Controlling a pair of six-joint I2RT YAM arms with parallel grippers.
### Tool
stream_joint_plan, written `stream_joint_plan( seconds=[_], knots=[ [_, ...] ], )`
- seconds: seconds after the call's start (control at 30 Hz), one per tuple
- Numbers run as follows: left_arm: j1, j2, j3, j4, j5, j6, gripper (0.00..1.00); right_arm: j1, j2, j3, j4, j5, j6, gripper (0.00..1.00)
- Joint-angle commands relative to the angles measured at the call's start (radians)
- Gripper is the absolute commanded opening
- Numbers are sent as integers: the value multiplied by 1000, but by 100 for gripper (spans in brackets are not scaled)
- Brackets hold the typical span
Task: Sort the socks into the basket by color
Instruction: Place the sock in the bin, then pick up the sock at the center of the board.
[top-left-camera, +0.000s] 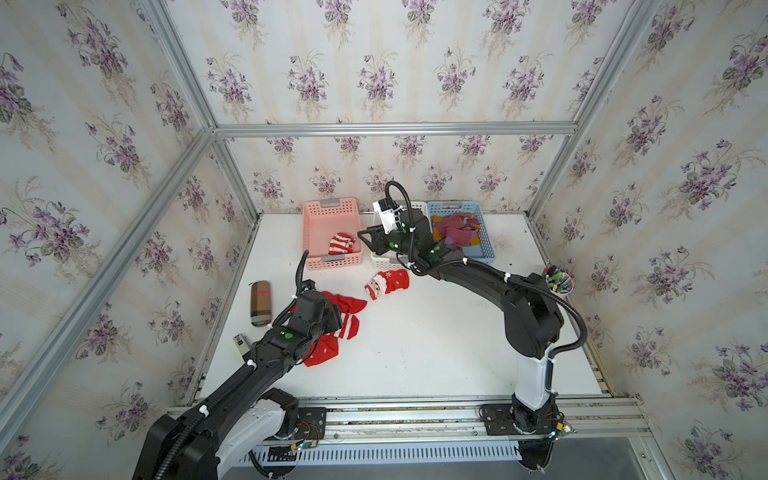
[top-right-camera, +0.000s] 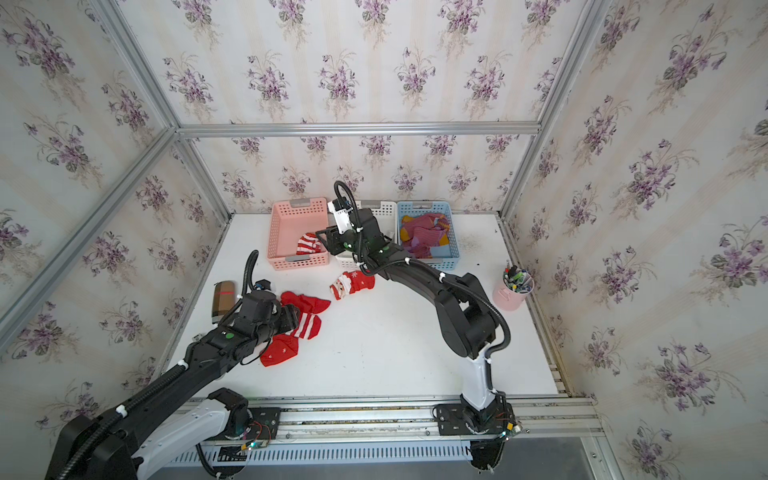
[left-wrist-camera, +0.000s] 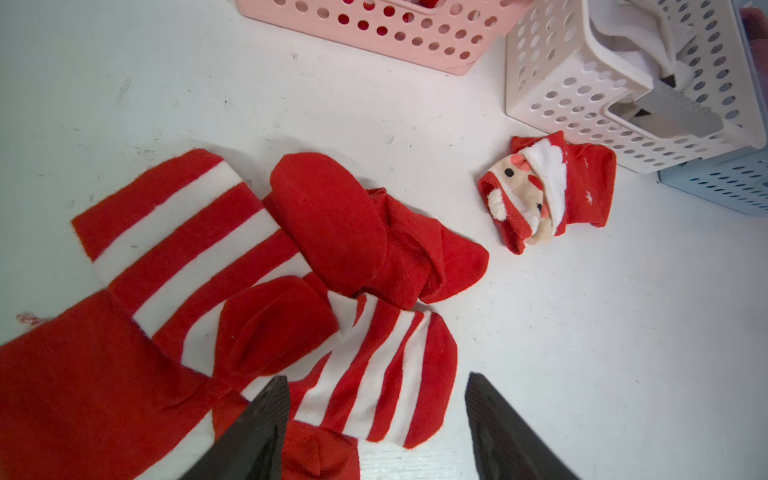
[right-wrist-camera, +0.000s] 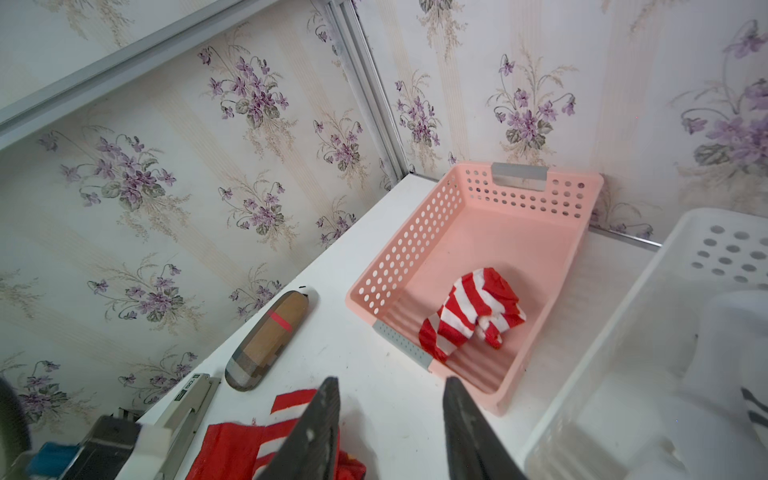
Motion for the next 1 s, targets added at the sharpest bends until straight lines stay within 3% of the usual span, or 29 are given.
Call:
stream_joint_plan(
  seconds=[0.0,0.17,0.53,0.8,0.97],
  knots=[
    [-1,34,-3,58,-47,-12,62,5,-103,-105,20,30,-27,42],
    [-1,102,5,75,-75,-2,57,13,-259,-316,49,71,-19,42],
    [-1,199,33,77,-115,25,41,28,-454,-599,104,124,58,42],
    [-1,270,47,98,-109,19,40,30,-503,-671,127,132,94,42],
    [-4,284,48,101,-99,18,28,30,-533,-687,116,153,85,42]
  ],
)
